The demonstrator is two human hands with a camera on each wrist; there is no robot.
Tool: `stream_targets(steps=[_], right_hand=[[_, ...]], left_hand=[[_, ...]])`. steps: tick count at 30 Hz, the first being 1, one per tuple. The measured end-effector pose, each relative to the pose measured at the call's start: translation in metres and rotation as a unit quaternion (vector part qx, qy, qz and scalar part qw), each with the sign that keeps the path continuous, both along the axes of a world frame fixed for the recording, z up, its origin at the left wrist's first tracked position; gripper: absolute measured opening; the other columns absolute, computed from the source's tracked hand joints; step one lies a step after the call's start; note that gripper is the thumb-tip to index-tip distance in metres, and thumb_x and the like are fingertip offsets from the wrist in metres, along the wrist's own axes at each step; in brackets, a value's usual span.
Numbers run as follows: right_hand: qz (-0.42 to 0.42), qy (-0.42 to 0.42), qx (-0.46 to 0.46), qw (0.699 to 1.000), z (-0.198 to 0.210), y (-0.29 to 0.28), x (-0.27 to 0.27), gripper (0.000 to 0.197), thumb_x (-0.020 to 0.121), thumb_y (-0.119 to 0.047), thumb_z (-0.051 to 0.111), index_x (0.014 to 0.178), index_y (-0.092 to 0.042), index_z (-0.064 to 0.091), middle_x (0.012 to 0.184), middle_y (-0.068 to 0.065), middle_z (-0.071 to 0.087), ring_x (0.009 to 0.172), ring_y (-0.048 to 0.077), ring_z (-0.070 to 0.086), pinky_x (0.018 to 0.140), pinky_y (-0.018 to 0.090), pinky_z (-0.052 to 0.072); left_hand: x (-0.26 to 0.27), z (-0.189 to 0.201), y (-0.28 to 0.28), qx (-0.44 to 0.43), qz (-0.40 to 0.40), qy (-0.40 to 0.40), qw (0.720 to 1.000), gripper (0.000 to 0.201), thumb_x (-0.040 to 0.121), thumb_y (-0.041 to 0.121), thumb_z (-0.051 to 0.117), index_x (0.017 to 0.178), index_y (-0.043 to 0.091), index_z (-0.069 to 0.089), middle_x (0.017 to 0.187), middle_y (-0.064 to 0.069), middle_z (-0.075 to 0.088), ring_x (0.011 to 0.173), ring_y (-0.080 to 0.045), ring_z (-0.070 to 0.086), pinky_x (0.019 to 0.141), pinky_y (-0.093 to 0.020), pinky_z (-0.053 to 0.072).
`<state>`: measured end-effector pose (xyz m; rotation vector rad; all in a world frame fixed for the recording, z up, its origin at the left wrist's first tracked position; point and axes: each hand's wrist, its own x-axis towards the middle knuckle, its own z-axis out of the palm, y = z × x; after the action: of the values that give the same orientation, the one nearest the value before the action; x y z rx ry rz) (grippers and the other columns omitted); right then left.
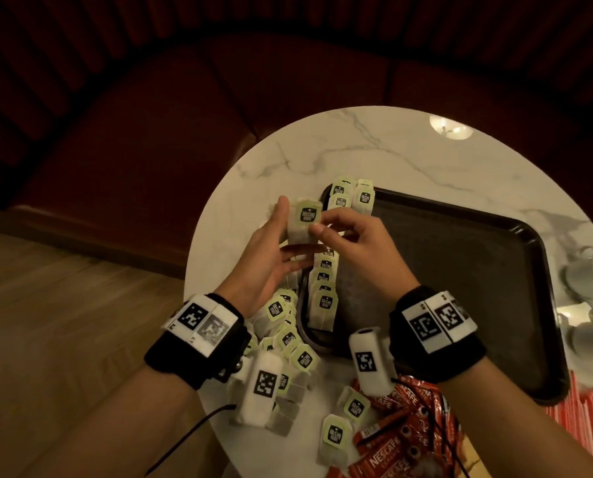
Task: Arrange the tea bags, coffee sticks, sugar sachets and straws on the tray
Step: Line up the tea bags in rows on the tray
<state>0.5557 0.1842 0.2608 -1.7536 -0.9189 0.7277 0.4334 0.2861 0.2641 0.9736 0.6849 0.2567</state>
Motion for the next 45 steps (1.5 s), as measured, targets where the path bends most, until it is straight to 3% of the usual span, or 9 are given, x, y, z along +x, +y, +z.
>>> stream_targets(steps=[3,9,13,16,19,26,32,38,45], right_hand=[[-0.009,0.024,0.020,0.999,0.009,-0.006,0.007,0.013,0.095,-0.018,0.063,0.100,-0.009,0.071,0.092,-0.003,0.070,0.086,0.007,0.063,0.079,0.022,0.049],[-0.030,0.049,0.064,0.996,0.018,-0.015,0.009,0.013,0.094,-0.011,0.063,0.103,-0.006,0.071,0.093,-0.003,0.072,0.089,0.004,0.066,0.079,0.017,0.050],[-0.028,0.054,0.076,0.995,0.018,-0.017,0.009,0.015,0.094,-0.010,0.062,0.105,-0.017,0.070,0.106,0.003,0.073,0.097,0.017,0.068,0.084,0.027,0.055],[-0.044,0.091,0.085,0.991,0.017,-0.017,0.009,0.019,0.094,-0.007,0.060,0.111,-0.005,0.068,0.105,0.009,0.072,0.085,0.016,0.070,0.074,0.027,0.057],[-0.049,0.138,0.102,0.984,0.016,-0.019,0.007,0.023,0.094,-0.002,0.058,0.115,0.006,0.063,0.098,0.016,0.070,0.076,0.018,0.069,0.071,0.027,0.058],[-0.046,0.134,0.070,0.987,0.010,-0.025,0.001,0.023,0.090,-0.006,0.066,0.112,0.000,0.067,0.107,0.011,0.073,0.099,0.023,0.071,0.089,0.031,0.056],[-0.143,0.144,0.053,0.978,-0.005,-0.031,0.016,0.014,0.090,-0.007,0.066,0.104,-0.010,0.071,0.100,0.005,0.075,0.090,0.015,0.071,0.082,0.025,0.056],[-0.252,0.155,-0.024,0.955,-0.044,-0.036,0.058,0.015,0.085,-0.009,0.073,0.098,-0.014,0.069,0.092,0.006,0.076,0.083,0.018,0.072,0.092,0.043,0.056],[-0.274,0.106,-0.124,0.948,-0.080,-0.023,0.080,0.013,0.083,-0.012,0.077,0.083,-0.020,0.067,0.083,0.004,0.073,0.077,0.018,0.069,0.091,0.046,0.057]], left_hand=[[-0.003,-0.003,0.002,0.035,0.022,0.014,0.999,0.047,0.098,0.046,0.039,0.118,0.012,0.064,0.112,-0.008,0.072,0.107,-0.026,0.067,0.087,-0.036,0.053],[-0.001,-0.007,0.001,0.064,0.033,-0.001,0.997,0.023,0.101,0.021,0.046,0.103,0.012,0.067,0.098,-0.004,0.075,0.095,-0.017,0.070,0.081,-0.027,0.053],[0.001,-0.002,-0.001,0.065,0.041,-0.039,0.996,0.015,0.099,0.014,0.048,0.099,0.012,0.063,0.077,0.003,0.065,0.070,-0.008,0.062,0.066,-0.021,0.051],[0.002,0.003,-0.005,0.080,0.041,-0.055,0.994,0.017,0.086,0.028,0.062,0.091,0.012,0.062,0.068,0.007,0.058,0.062,-0.005,0.051,0.059,-0.019,0.046],[0.004,0.001,-0.006,0.134,0.044,-0.047,0.989,0.024,0.074,0.023,0.072,0.096,0.014,0.067,0.077,0.008,0.068,0.066,-0.002,0.059,0.059,-0.019,0.047],[0.001,0.001,-0.006,0.187,0.032,-0.022,0.982,0.013,0.087,0.007,0.067,0.096,0.015,0.069,0.078,0.011,0.071,0.071,0.003,0.062,0.063,-0.013,0.047],[0.004,-0.005,-0.002,0.127,0.052,0.024,0.990,0.021,0.096,0.023,0.057,0.111,0.011,0.066,0.084,-0.002,0.061,0.065,-0.008,0.053,0.064,-0.021,0.047],[0.001,-0.004,0.000,0.060,0.037,0.017,0.997,0.023,0.098,0.015,0.051,0.115,0.001,0.057,0.084,-0.005,0.062,0.065,-0.010,0.061,0.059,-0.020,0.050],[-0.004,-0.010,0.006,0.070,0.008,0.046,0.996,0.020,0.101,0.011,0.044,0.108,0.006,0.062,0.083,-0.005,0.065,0.068,-0.010,0.064,0.060,-0.020,0.048]])
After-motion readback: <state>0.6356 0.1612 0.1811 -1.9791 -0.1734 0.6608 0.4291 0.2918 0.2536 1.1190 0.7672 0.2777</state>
